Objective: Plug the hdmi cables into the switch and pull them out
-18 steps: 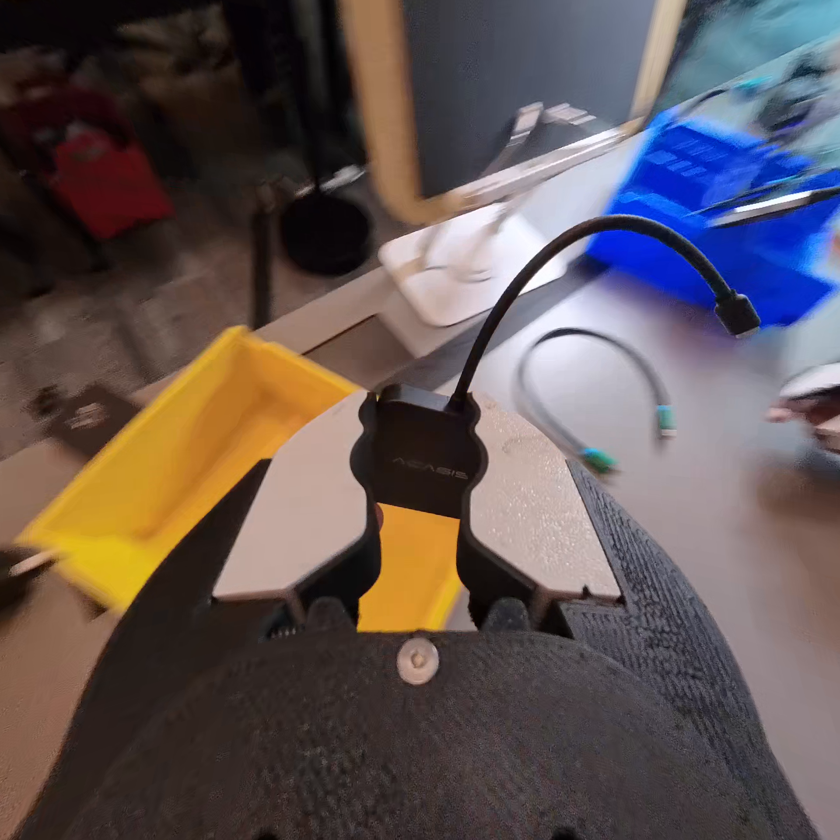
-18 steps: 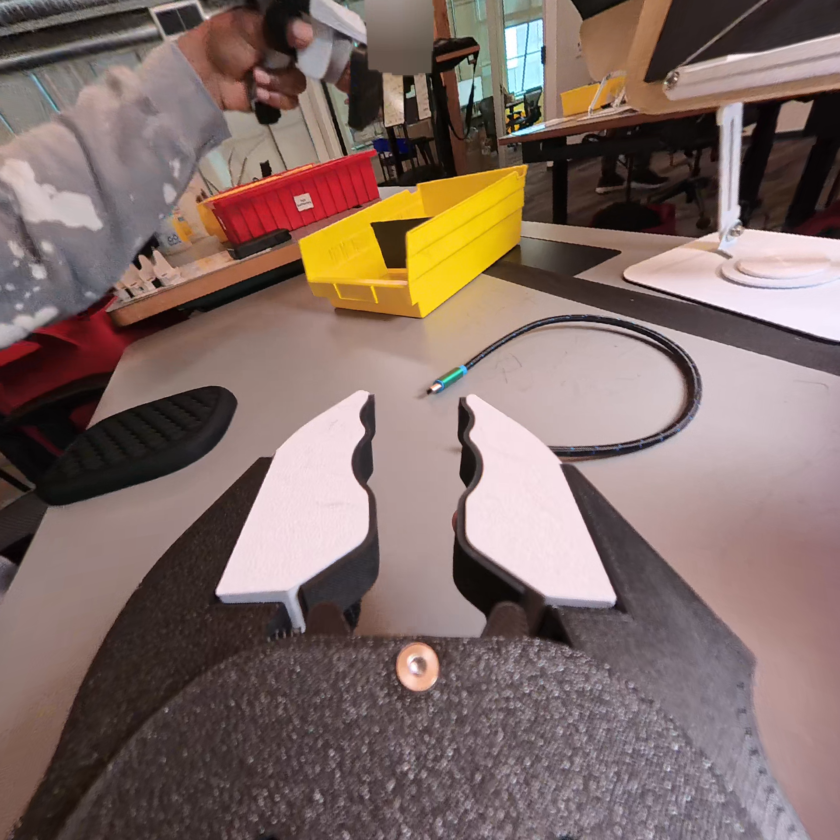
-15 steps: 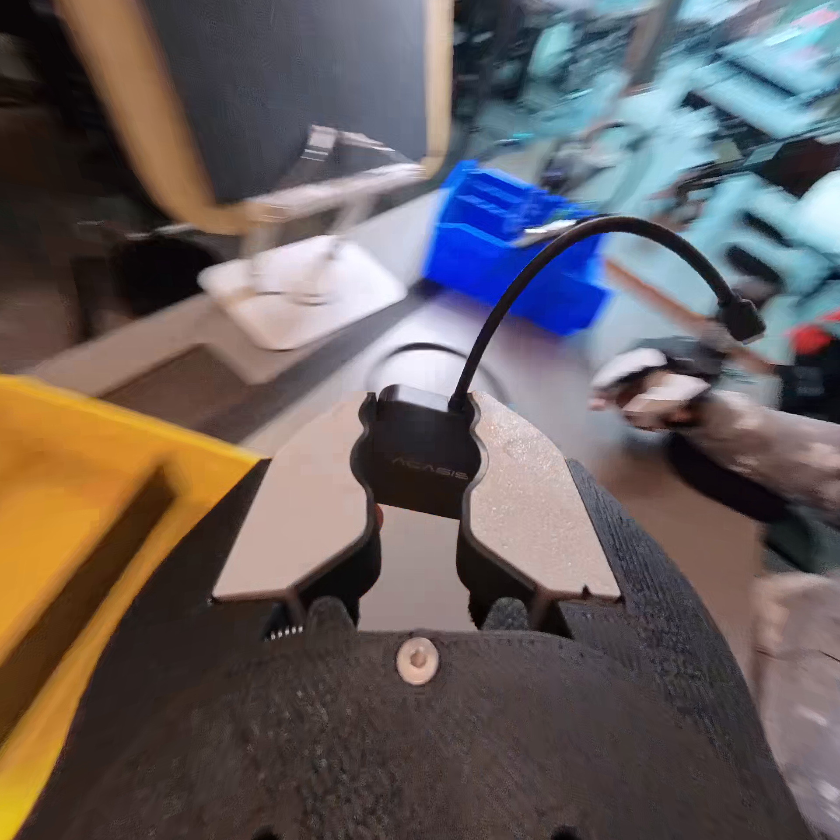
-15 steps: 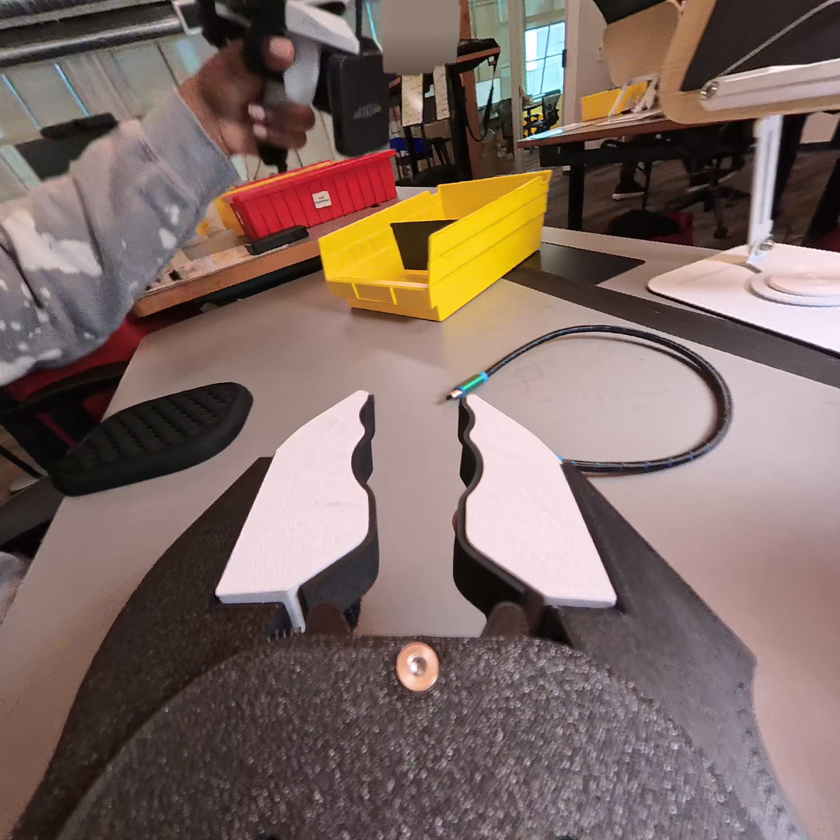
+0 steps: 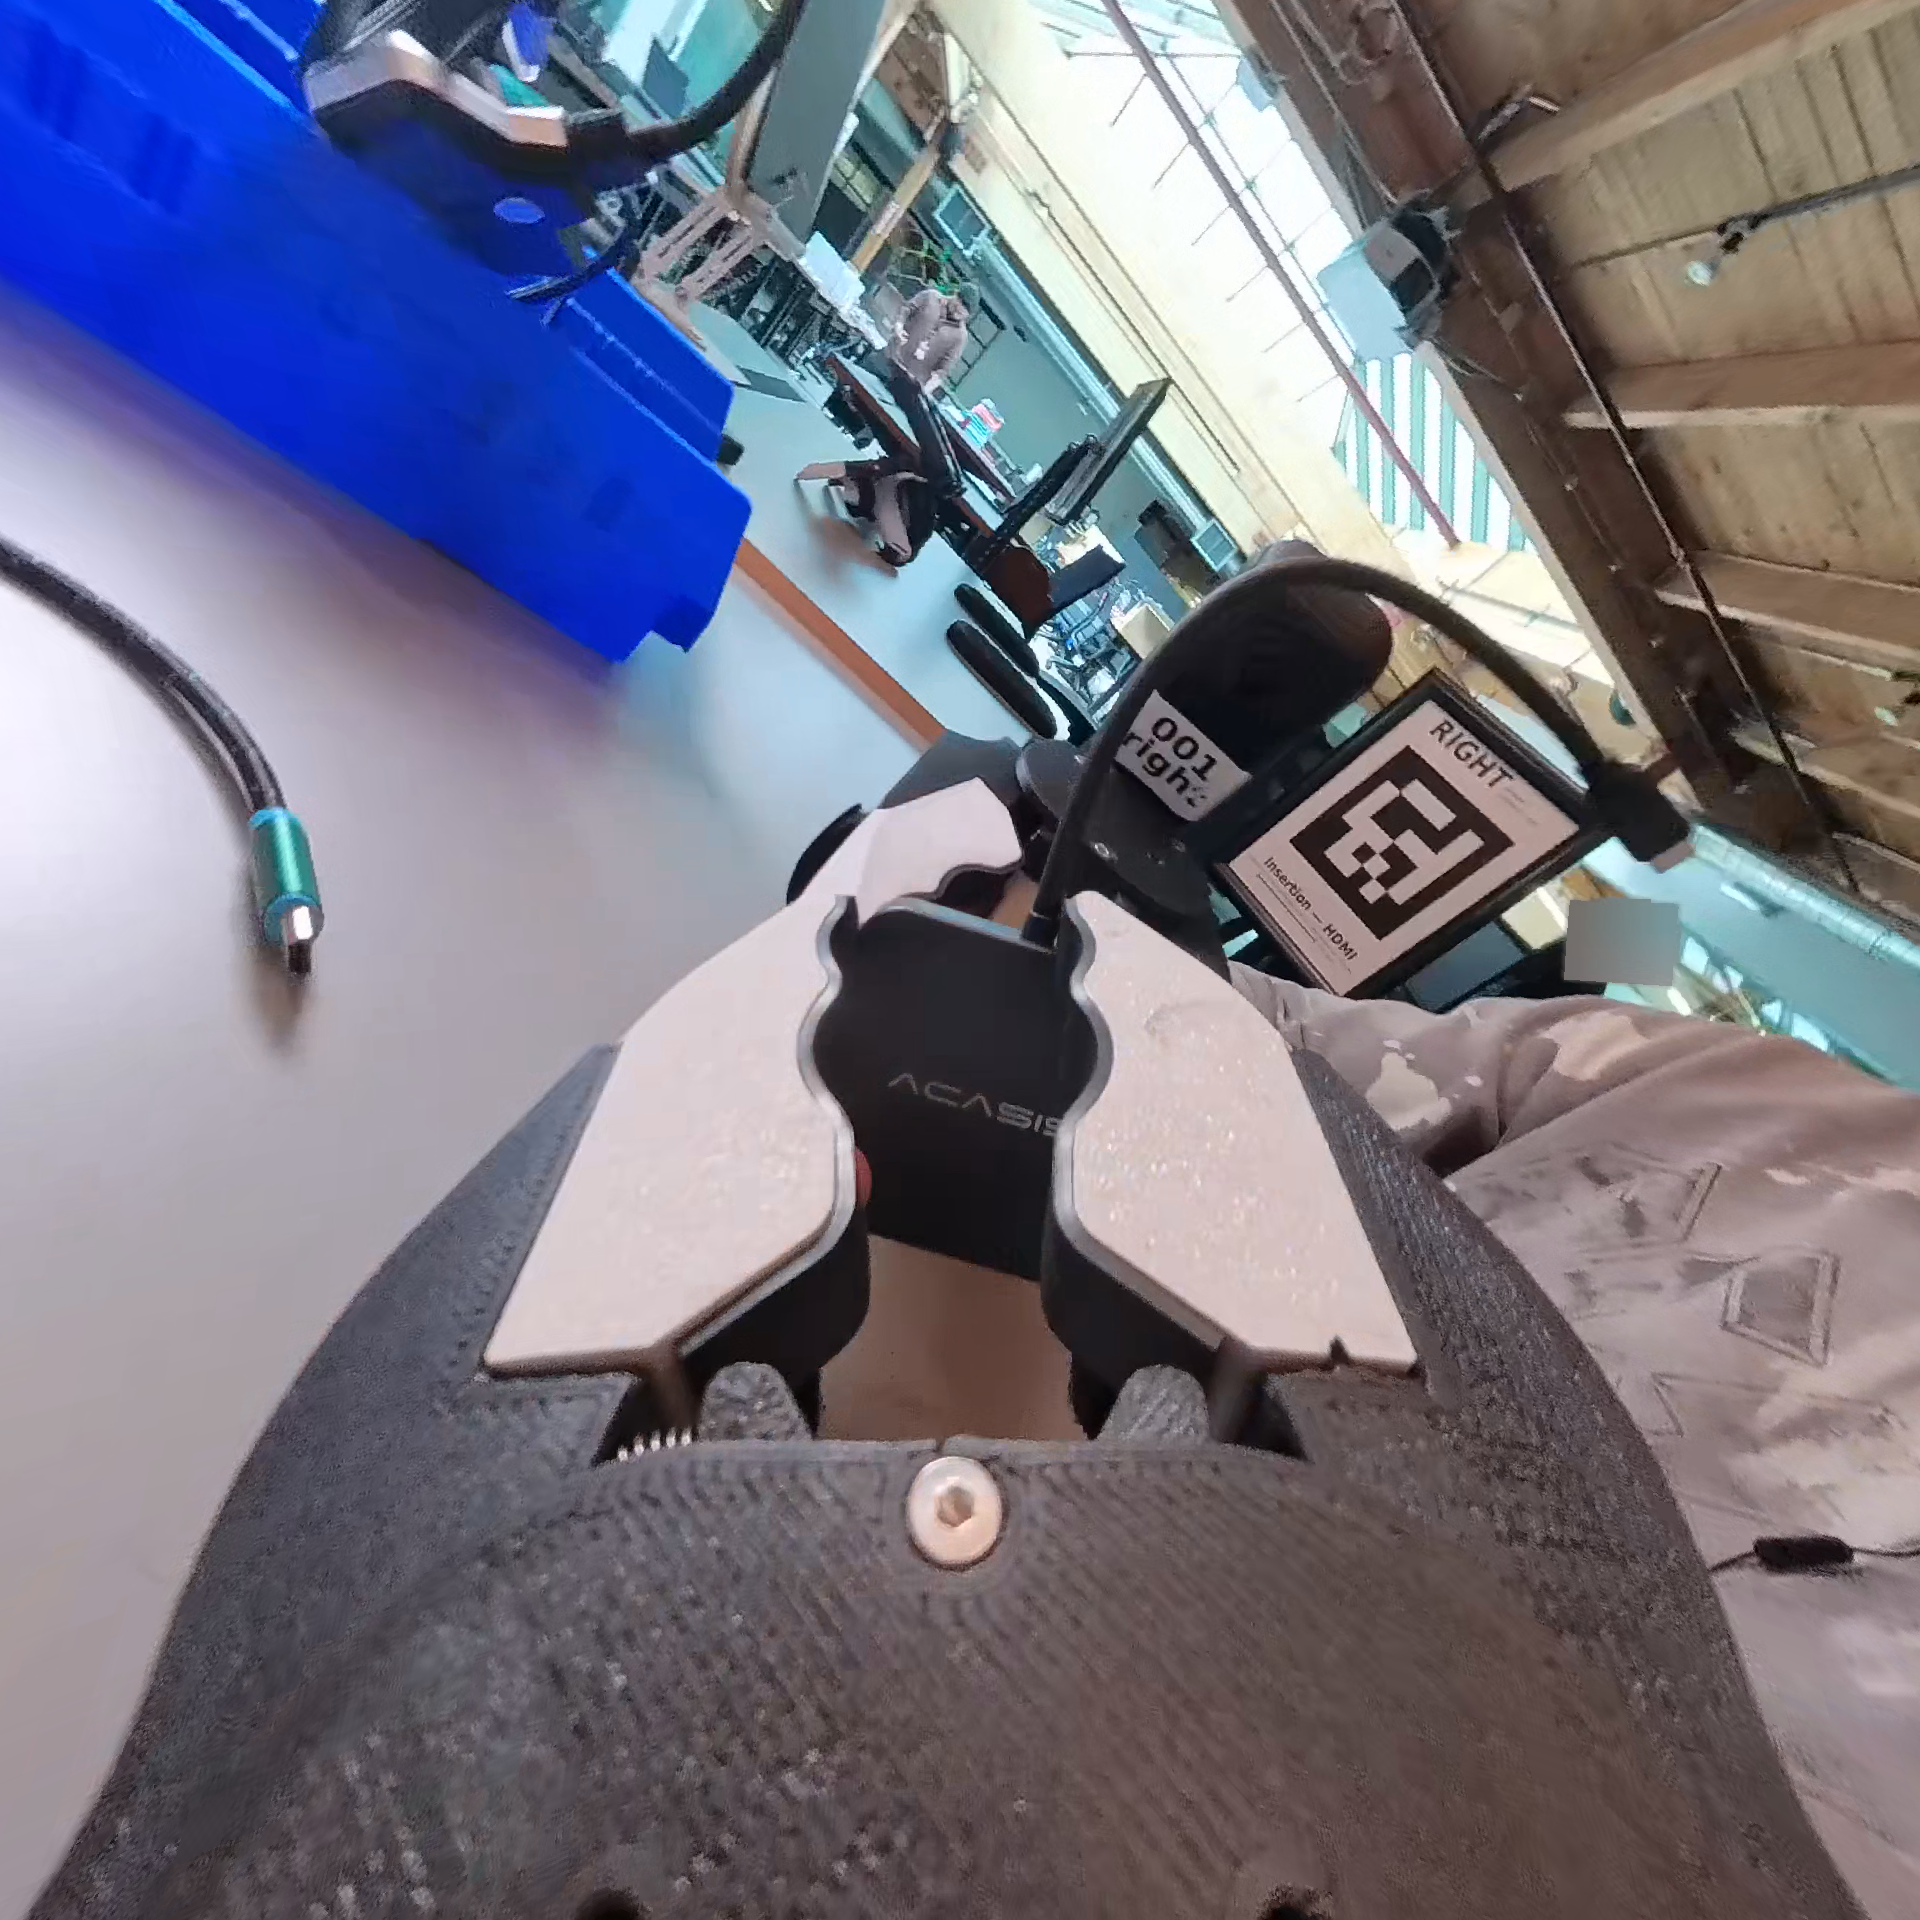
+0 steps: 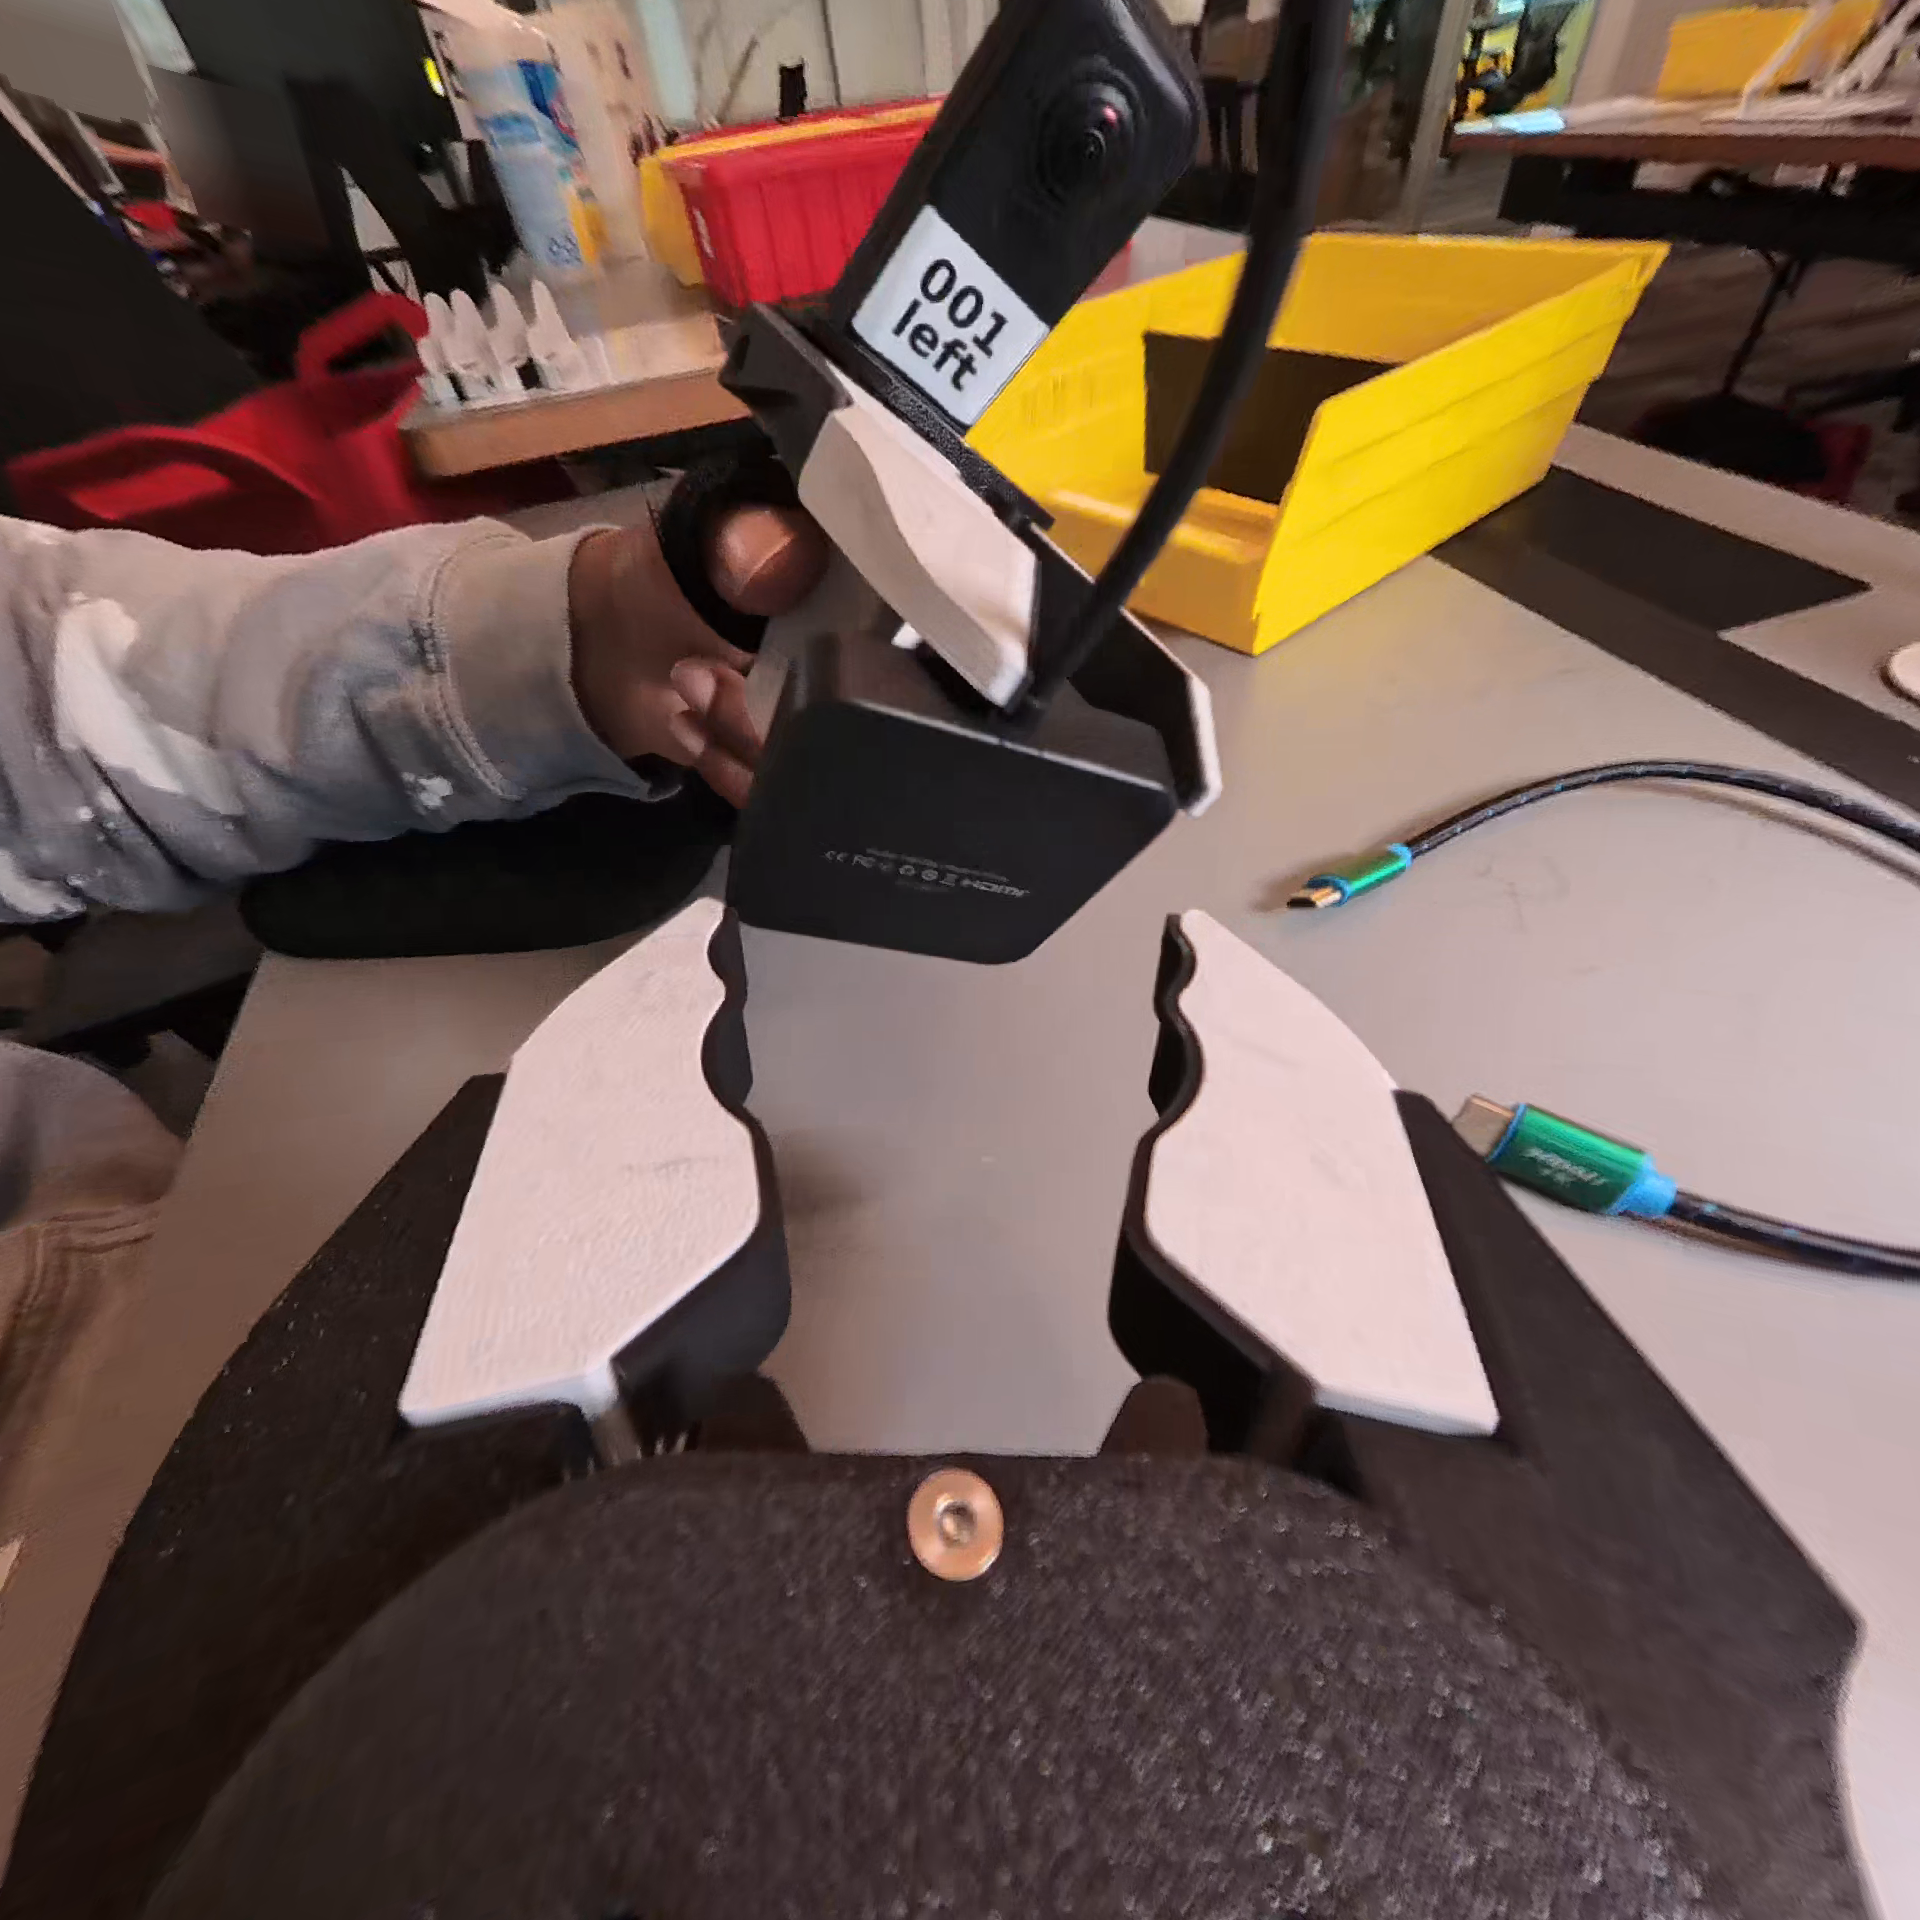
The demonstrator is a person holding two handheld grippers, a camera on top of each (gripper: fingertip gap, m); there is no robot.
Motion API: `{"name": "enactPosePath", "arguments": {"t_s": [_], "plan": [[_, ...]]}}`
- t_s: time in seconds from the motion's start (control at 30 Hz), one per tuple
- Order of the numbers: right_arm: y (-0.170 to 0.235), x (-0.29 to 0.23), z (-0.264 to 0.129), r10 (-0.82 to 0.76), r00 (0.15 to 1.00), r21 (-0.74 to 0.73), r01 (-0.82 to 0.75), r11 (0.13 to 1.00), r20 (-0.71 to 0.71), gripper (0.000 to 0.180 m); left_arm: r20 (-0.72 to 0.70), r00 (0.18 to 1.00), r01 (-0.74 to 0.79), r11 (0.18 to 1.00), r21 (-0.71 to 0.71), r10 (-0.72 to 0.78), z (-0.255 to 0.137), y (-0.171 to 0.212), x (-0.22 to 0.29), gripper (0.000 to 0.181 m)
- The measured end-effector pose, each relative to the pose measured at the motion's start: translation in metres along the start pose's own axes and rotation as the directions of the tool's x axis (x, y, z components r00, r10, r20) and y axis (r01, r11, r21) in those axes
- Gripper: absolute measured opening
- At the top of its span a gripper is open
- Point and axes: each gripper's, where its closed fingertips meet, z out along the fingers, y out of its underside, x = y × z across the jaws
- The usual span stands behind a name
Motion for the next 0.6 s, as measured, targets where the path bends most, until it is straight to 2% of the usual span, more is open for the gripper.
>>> {"name": "enactPosePath", "arguments": {"t_s": [0.13, 0.23, 0.4, 0.5, 0.6], "plan": [[0.002, -0.001, 0.003, 0.051, 0.998, 0.009, -0.051, 0.999, 0.024, 0.078, 0.005, 0.998, 0.068, 0.998, -0.003, -0.068, 0.001, 0.006, -0.007, 0.037], [0.0, -0.007, 0.002, 0.079, 0.994, 0.023, -0.081, 0.996, 0.071, 0.08, 0.024, 0.998, 0.057, 0.998, -0.031, -0.056, 0.003, 0.011, -0.009, 0.037], [-0.002, -0.022, -0.002, 0.011, 0.985, 0.046, -0.019, 0.999, 0.172, 0.083, -0.143, 0.987, 0.057, 0.994, -0.096, -0.071, 0.004, 0.02, 0.014, 0.036], [-0.003, -0.038, -0.005, 0.036, 0.96, 0.033, -0.047, 0.998, 0.278, 0.088, -0.245, 0.966, 0.052, 0.991, -0.125, -0.082, 0.005, 0.026, 0.03, 0.036], [0.002, -0.056, -0.009, 0.095, 0.909, -0.006, -0.101, 0.995, 0.407, 0.076, -0.291, 0.956, -0.01, 0.99, -0.142, -0.032, 0.007, 0.032, 0.043, 0.036]]}}
